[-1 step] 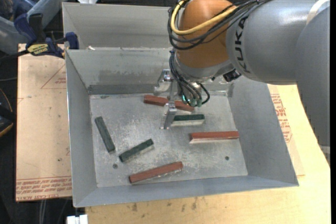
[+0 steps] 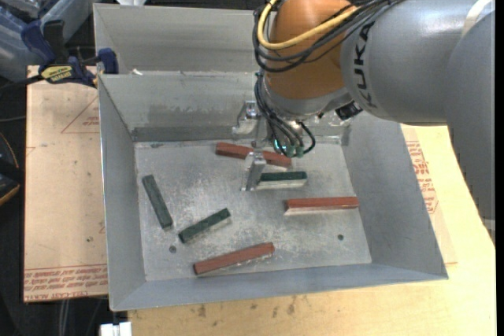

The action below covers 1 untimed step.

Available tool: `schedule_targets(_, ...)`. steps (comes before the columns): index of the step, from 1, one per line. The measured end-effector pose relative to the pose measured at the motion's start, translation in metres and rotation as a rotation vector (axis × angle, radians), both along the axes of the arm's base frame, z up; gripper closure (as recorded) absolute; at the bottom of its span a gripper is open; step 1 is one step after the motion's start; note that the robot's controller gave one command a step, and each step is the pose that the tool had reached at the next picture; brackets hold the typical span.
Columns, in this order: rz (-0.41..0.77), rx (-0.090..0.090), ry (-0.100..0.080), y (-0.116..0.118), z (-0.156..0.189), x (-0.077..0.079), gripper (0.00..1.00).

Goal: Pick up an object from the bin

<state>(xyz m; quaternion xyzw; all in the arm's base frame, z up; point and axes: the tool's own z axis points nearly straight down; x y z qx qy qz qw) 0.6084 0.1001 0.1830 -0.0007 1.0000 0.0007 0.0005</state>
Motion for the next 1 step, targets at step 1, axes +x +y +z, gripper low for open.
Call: schedule_targets(1,0.032,0.000,0.002,0.0137,-0.0972,-0.0604,1.00)
